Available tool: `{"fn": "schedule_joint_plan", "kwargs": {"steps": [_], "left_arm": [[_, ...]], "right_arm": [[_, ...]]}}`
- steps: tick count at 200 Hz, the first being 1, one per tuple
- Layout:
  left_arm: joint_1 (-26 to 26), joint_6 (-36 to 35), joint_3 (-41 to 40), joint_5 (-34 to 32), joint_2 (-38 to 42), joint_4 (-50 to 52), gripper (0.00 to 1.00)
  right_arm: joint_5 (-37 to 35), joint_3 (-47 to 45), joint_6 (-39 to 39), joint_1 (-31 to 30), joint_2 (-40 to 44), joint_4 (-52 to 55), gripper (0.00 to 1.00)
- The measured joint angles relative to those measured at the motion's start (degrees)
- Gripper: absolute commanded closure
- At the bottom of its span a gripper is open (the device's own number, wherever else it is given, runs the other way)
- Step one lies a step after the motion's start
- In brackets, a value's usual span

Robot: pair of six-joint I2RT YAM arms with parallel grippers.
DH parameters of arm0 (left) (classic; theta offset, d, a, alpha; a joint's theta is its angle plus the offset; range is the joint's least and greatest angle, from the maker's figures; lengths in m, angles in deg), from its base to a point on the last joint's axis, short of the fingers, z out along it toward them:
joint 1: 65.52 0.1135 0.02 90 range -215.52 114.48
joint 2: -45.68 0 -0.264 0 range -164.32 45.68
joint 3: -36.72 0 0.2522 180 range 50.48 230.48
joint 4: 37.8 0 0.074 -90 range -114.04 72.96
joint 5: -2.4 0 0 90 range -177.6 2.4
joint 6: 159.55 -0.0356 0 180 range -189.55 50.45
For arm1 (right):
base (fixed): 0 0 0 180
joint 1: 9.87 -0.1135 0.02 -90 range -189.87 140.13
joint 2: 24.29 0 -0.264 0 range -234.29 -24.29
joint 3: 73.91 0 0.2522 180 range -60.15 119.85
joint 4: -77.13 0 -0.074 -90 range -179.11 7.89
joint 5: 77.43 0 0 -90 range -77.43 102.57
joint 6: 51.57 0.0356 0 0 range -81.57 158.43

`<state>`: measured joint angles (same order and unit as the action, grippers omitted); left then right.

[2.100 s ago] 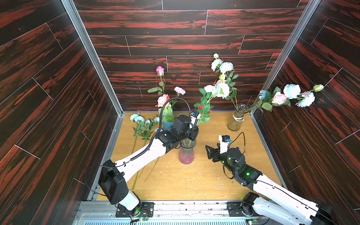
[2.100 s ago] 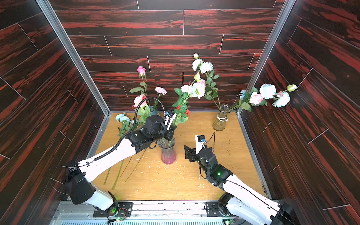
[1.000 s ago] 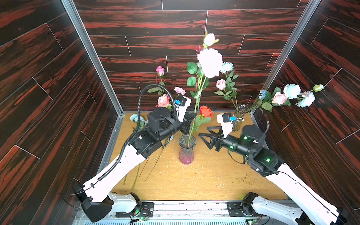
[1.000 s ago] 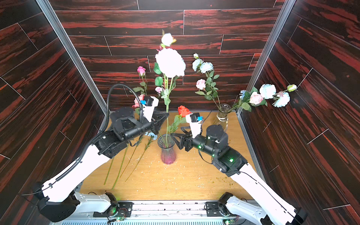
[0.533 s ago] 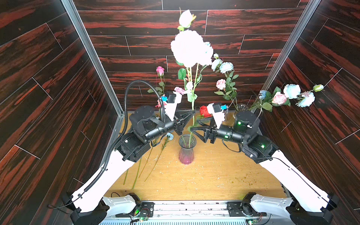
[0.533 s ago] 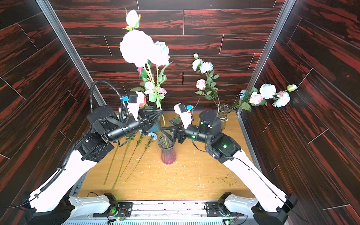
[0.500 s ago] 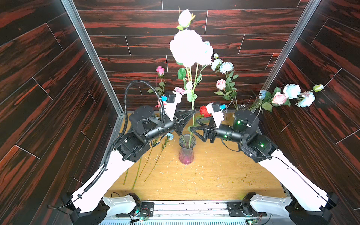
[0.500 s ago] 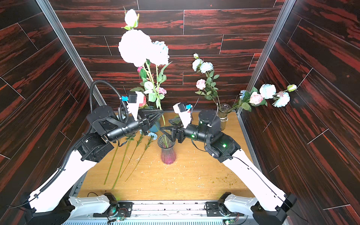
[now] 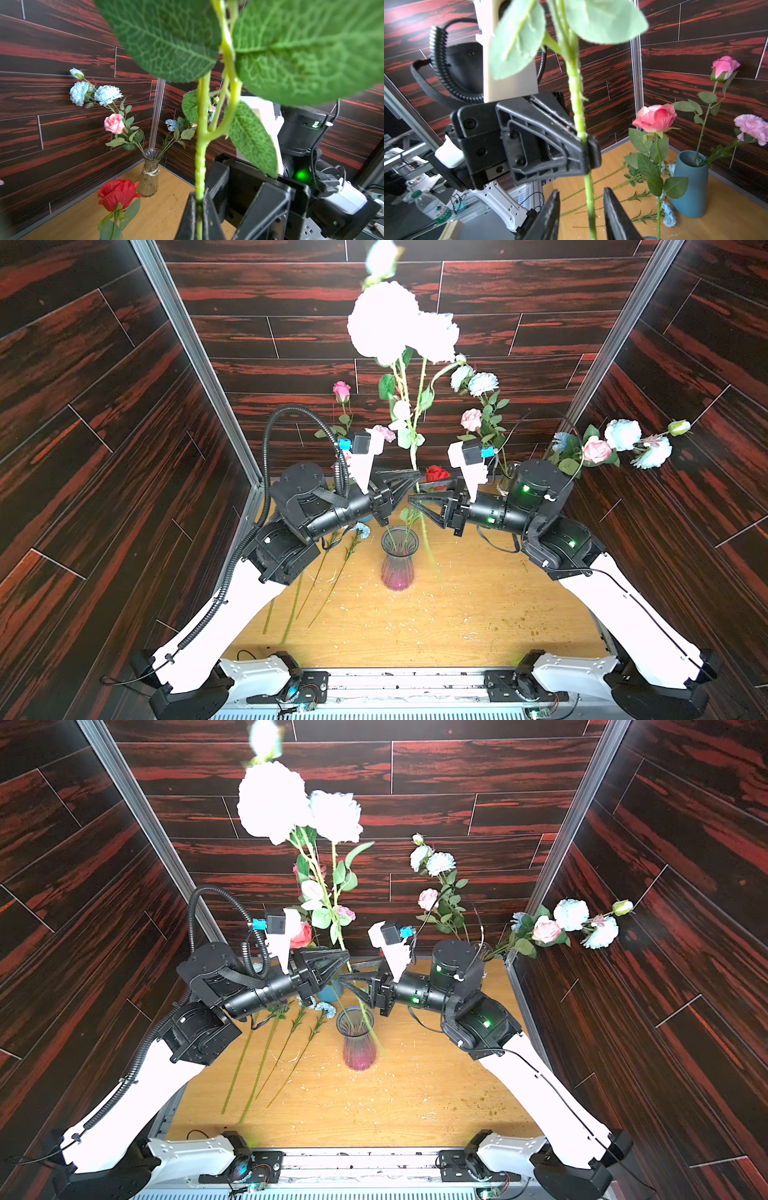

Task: Pick out blue flowers from the vase
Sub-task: Place the flower at the center of the board.

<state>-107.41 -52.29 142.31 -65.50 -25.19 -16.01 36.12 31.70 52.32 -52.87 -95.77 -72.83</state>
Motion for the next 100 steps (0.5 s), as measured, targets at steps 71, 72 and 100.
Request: {"fn": "schedule_joint_plan", "kwargs": {"steps": [71, 72, 100], "left_arm": [[0.00, 3.43, -3.10, 0.98, 0.02, -3.41, 0.79], [0.00, 3.50, -3.19, 0.98, 0.02, -3.48, 0.77], [0.00, 5.51, -6.58, 0.39, -0.02, -5.68, 0.36]], "right_arm": [[-2.27, -5.77, 0.50, -0.09, 2.97, -1.18, 0.99], [-2.32, -5.88, 0.57, -0.09, 3.02, -1.18, 0.99], [-6.84, -8.79, 1.11, 0.02, 5.79, -0.48, 0.99]]}}
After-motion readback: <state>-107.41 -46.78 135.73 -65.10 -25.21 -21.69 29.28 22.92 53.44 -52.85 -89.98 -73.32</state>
